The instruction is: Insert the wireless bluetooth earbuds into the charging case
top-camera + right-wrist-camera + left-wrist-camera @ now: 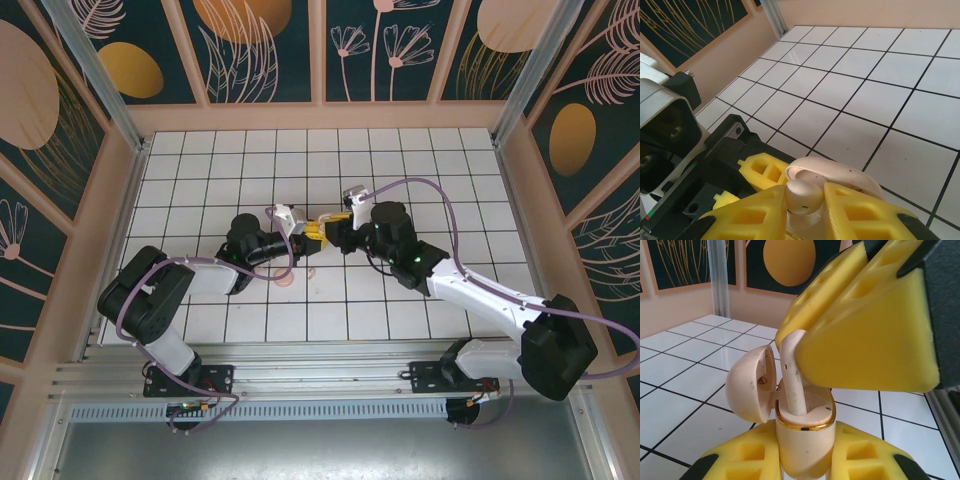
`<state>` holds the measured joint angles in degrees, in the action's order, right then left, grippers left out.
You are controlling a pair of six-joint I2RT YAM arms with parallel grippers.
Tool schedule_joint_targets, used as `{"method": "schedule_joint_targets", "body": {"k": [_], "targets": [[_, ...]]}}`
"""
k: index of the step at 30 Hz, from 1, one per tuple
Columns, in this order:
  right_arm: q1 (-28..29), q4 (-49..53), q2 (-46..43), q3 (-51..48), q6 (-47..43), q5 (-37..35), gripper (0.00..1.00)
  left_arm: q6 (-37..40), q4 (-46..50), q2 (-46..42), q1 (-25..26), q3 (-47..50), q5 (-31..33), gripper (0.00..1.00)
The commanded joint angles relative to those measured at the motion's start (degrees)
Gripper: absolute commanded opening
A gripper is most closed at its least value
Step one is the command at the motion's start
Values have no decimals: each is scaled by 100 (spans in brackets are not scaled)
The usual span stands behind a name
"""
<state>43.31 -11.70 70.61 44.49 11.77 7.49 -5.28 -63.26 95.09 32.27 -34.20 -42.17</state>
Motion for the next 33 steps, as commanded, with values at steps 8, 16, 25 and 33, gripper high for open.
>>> {"method": "schedule_joint_targets", "body": {"k": [8,16,25,33], "targets": [[187,278,-115,-98,-122,219,28,-100,-522,-201,12,-114,-8,13],[186,388,-87,-37,-133,98,30,-28,-424,-215,12,-118,15,13],[153,403,-370,202,-164,302,37,269,-122,-278,12,-106,-112,13],[-469,1071,-596,626,-293,1499,48,731,393,-440,16,-185,-606,15]]}}
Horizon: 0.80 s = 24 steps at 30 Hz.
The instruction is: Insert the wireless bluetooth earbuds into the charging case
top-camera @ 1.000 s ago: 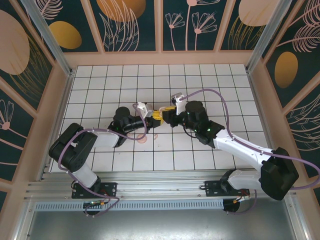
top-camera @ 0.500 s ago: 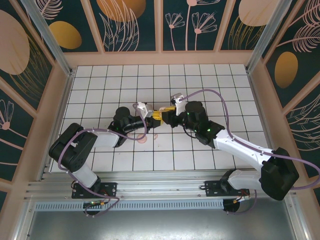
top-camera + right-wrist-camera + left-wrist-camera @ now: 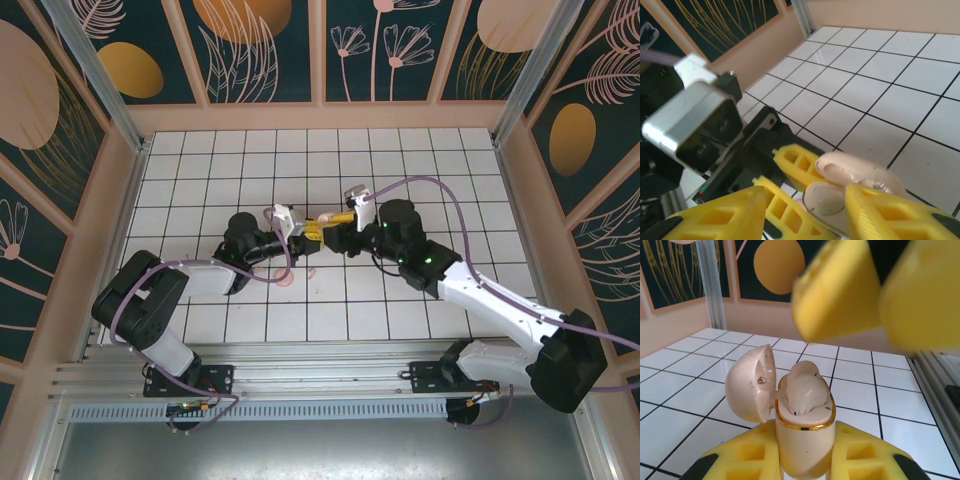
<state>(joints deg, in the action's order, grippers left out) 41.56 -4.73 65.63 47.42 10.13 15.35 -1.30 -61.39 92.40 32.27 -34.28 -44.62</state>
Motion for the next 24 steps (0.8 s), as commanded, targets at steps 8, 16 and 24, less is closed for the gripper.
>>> {"method": "schedule_joint_targets", "body": {"k": [8,16,24], "targets": [[-971,1582,326,1196,-644,2127,52,920,1159,-358,11,-406,-702,15],[-983,1973,886,1520,-821,2907,54,900,1168,-429,12,-387,-750,15],[-986,2109,1191,1647,-942,2903,55,891,1150,-483,8,-395,-811,15]]}}
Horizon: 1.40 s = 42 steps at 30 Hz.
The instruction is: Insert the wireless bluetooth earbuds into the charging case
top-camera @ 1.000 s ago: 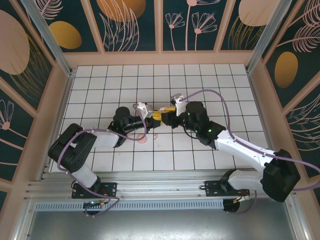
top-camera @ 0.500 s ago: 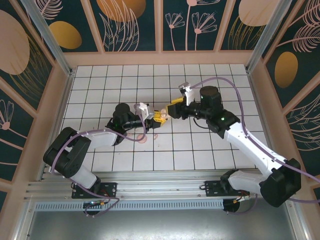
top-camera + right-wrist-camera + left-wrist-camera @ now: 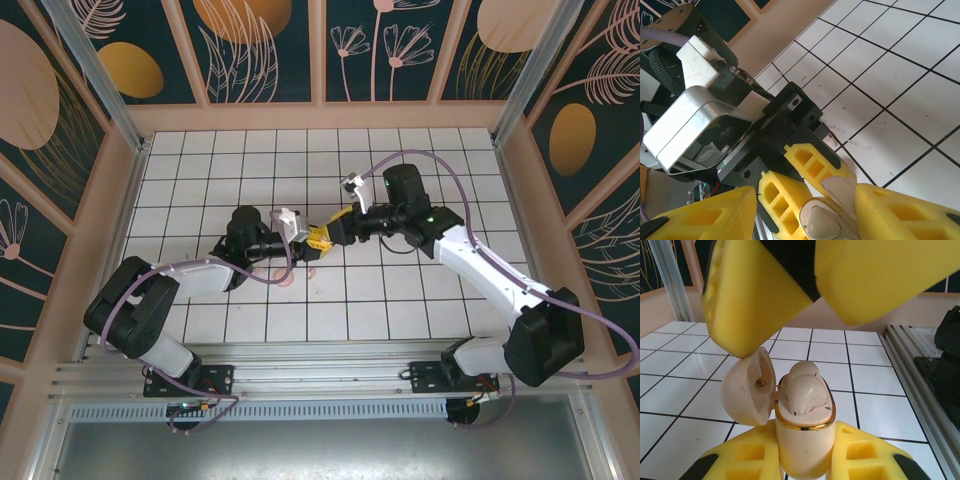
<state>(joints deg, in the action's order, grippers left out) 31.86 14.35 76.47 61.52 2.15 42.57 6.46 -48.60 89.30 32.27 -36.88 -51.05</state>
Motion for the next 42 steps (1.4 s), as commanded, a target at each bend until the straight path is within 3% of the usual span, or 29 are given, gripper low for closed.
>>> {"method": "schedule_joint_targets", "body": {"k": [1,19,34,42], "targets": [[-17,248,142,267,-166,213,55,111,-130,-176,14,-134,-162,15],[-357,341,-164,334,-210,76,59,143,-88,-165,11,-113,-160,15],[-353,160,382,368,-55,823,60,123,-106,-193,14,-130,-194,15],[-355,144,95,61,96,972,58,123,-53,-196,15,-159,106,15]]}}
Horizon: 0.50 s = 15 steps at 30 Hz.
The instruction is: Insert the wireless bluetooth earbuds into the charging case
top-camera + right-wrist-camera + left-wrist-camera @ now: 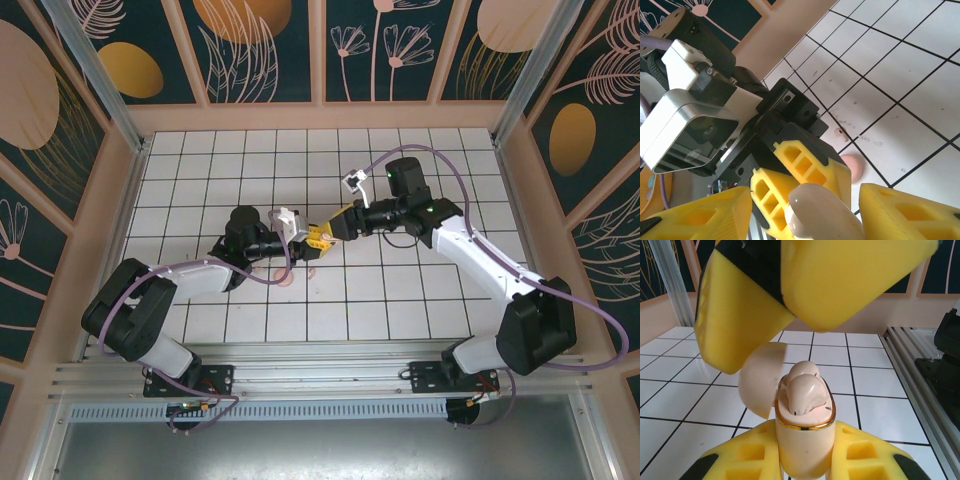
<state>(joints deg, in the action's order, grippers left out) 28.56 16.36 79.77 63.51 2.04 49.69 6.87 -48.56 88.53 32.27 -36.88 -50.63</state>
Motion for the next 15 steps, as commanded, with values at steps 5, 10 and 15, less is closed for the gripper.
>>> {"method": "schedule_joint_targets", "body": {"k": [5,10,15], "targets": [[-31,-126,-589,-421,275,168,56,54,-66,-93,16,-187,120,15],[-85,-396,-1022,-708,489,-280,56,-91,-62,-52,7,-189,289,15],[-348,-730,-1371,-961,962,-1292,56,-551,250,-11,10,-269,725,15]]}}
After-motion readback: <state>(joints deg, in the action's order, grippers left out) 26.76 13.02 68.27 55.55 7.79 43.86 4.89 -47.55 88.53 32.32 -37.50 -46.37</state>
